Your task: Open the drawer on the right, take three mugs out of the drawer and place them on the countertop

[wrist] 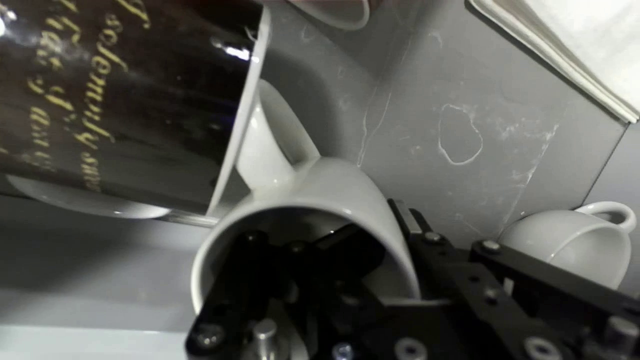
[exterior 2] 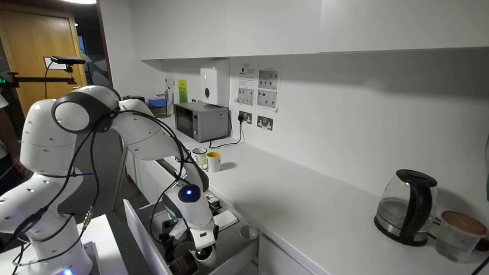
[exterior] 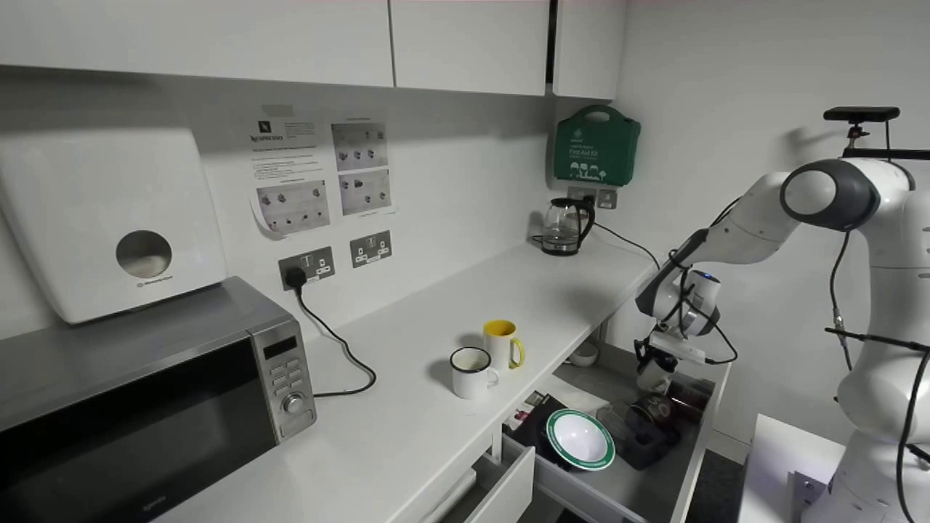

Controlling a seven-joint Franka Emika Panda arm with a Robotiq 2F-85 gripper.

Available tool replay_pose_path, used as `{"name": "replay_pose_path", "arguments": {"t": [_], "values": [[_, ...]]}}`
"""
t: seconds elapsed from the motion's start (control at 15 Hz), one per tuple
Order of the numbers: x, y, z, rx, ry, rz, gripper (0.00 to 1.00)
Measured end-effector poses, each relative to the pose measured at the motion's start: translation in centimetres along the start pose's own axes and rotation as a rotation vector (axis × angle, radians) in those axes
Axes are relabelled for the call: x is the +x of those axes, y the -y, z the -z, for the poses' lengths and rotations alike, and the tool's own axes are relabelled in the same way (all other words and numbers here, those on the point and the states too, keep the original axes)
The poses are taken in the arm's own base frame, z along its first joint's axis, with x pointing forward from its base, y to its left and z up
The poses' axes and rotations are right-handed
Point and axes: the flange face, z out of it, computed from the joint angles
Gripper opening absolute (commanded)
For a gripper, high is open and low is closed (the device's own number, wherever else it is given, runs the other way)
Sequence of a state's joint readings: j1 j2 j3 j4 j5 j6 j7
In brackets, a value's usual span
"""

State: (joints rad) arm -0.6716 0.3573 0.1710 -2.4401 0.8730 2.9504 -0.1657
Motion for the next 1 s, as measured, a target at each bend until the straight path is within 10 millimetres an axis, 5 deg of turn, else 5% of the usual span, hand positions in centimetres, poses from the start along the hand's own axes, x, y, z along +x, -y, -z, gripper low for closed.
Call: {"name": "replay_pose_path", "arguments": {"t": [0.27, 1.0], "values": [[-0.2, 0.6, 1.5, 0.002, -0.032, 0.033, 0.02], [0.8, 2.1, 9.3, -0.035, -0.221, 0.226, 0.02]]}}
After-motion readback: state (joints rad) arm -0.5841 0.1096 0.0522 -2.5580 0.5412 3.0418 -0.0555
